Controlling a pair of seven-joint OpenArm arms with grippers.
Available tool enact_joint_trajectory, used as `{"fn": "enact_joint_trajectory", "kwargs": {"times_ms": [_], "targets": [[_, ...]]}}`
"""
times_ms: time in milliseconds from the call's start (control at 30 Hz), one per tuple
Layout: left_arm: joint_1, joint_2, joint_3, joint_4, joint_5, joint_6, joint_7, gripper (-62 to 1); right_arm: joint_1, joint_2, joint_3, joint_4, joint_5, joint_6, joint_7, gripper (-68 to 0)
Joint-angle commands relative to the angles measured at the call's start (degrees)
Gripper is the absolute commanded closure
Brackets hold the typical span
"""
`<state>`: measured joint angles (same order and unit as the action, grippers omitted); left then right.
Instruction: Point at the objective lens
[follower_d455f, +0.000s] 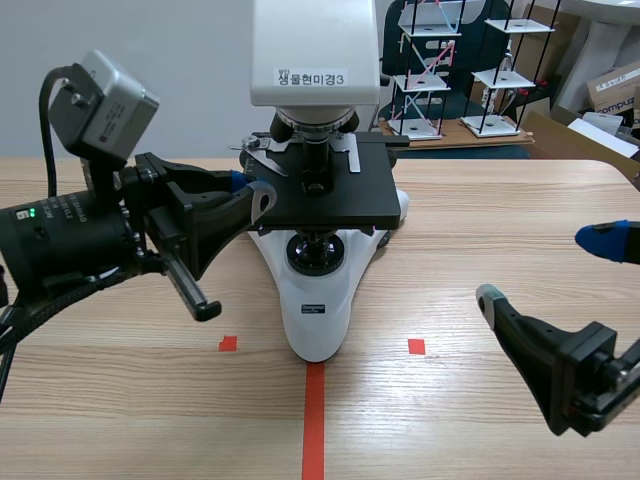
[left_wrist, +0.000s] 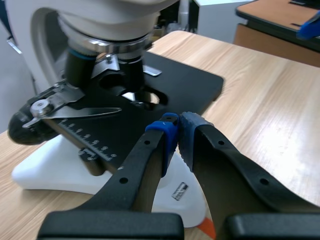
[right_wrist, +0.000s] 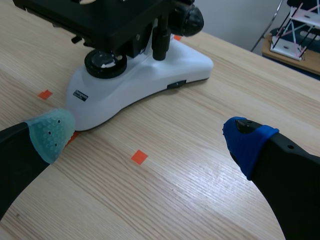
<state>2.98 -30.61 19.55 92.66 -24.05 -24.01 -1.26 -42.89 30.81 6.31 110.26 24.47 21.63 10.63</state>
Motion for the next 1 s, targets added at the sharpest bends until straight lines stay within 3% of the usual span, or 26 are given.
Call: {"fn": "enact_joint_trajectory", "kwargs": {"times_ms": [0,333,967], "targets": [[-1.44,0.57,0.31,-0.15,-0.39,0.79,-0.57,-3.6,-0.09,-0.02,0.48,0.17,0.22,-0.22,0.68,-67.9],[-5.57,3.15,1.11,-5.42,-0.44,1.99,-0.2,-3.6,-0.11,-0.02,0.48,0.17,0.2,-0.22,0.66,-67.9],[-5.57,3.15,1.11,-5.46,-0.83,1.99,-0.42,-3.6,-0.11,-0.02,0.48,0.17,0.2,-0.22,0.66,-67.9]]}}
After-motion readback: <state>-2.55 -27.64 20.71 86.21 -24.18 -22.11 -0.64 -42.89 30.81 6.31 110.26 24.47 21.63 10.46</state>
